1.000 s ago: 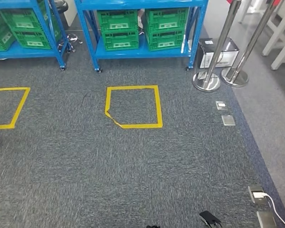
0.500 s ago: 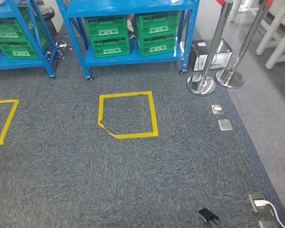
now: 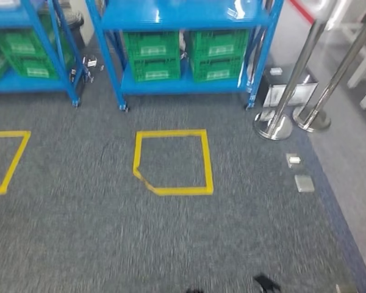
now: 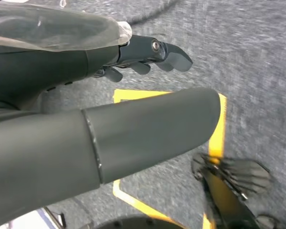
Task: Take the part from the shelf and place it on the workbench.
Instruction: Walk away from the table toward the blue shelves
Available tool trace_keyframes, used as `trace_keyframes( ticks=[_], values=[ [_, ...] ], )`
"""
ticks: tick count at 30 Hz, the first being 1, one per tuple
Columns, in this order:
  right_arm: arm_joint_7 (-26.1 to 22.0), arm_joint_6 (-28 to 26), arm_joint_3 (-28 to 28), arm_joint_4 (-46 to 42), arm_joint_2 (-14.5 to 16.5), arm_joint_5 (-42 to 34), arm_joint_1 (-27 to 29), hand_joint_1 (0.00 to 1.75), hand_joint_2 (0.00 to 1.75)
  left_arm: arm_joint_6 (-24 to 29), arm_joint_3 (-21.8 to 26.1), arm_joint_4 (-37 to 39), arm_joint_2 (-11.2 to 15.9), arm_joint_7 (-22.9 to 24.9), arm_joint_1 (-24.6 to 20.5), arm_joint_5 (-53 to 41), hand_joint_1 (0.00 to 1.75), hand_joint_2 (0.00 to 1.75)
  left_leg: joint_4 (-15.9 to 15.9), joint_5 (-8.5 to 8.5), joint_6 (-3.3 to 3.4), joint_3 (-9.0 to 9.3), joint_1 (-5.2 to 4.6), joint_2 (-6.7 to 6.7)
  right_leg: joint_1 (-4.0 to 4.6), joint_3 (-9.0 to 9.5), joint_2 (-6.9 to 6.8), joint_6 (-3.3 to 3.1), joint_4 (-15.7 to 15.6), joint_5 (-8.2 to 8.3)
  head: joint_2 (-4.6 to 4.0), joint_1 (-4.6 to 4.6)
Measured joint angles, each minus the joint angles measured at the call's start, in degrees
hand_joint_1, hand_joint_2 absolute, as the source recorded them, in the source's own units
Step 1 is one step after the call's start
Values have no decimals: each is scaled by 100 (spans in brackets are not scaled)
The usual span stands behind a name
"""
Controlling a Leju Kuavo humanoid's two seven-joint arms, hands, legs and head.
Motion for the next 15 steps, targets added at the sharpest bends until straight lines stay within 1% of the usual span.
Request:
trace_keyframes(
  ticks=[1,2,3,4,5,6,7,8,9,10,11,12,13,14,15],
  values=[
    [-4,11,0,0,0,-3,-9,0,0,0,-1,0,2,-6,-8,0,0,0,-27,14,-26,91,-11,-2,1,65,0,-38,-71,37,1,4],
    [-8,21,0,-4,0,-3,-19,0,0,0,-1,0,6,-13,-16,-1,0,0,31,65,-52,121,-22,7,-8,167,11,-77,-94,2,-1,-2],
    [-12,26,0,-7,1,-3,-25,0,0,0,-2,0,9,-21,-22,-1,0,0,271,183,-80,50,-25,20,-27,273,28,-117,-124,-9,0,-20],
    [-13,27,0,-8,1,-3,-24,0,0,0,-2,0,11,-26,-33,-1,0,0,671,290,-111,-165,-21,38,-41,369,30,-145,-145,-33,0,-40],
    [-15,27,0,-8,0,-3,-22,0,0,0,-3,-1,11,-31,-45,-1,0,0,1132,320,-147,-448,-9,59,-47,474,32,-170,-155,-76,0,-71],
    [-16,26,-1,-6,-1,-6,-18,0,0,0,-3,-1,7,-35,-50,-1,0,0,1567,245,-183,-784,7,79,-42,568,33,-186,-165,-151,0,-92],
    [-19,25,-1,-5,-1,-20,-18,0,0,0,-3,-1,3,-37,-48,-1,0,0,1877,31,-207,-1100,20,94,-37,666,34,-192,-177,-240,0,-109],
    [-21,25,-2,-5,-1,-45,-17,0,0,0,-3,-1,-1,-38,-40,-2,0,0,2028,-282,-218,-1368,27,101,-33,775,42,-195,-183,-334,1,-125],
    [-24,26,-2,-5,-1,-71,-17,0,0,-1,-3,-1,-6,-39,-27,-2,0,0,2039,-592,-213,-1583,30,104,-28,892,56,-198,-186,-435,1,-138],
    [-26,29,-2,-4,-1,-100,-16,0,0,-1,-3,-1,-10,-39,-12,-3,0,0,1921,-788,-195,-1747,29,105,-17,1020,70,-201,-187,-539,2,-159],
    [-29,33,-2,-4,-1,-126,-16,0,0,-3,-3,-1,-14,-39,3,-3,0,0,1705,-777,-161,-1872,24,104,-2,1152,82,-202,-189,-645,2,-182],
    [-31,38,-2,-3,1,-145,-9,0,0,-4,-3,1,-11,-39,24,-2,0,0,1435,-450,-108,-1954,12,100,2,1244,86,-206,-199,-746,2,-194],
    [-33,43,-2,0,8,-164,-6,0,0,-5,-3,3,-1,-39,49,-1,0,0,1171,105,-53,-2000,-23,90,11,1334,94,-202,-205,-845,1,-193],
    [-37,46,-2,2,14,-178,-11,0,0,-7,-4,7,5,-39,70,2,0,0,946,599,-11,-2002,-64,86,3,1401,109,-187,-224,-934,1,-196],
    [-42,47,-2,6,21,-184,-15,0,0,-6,-4,10,13,-39,81,8,0,0,793,971,13,-1967,-112,88,-21,1468,120,-165,-264,-1001,1,-193]
  ],
)
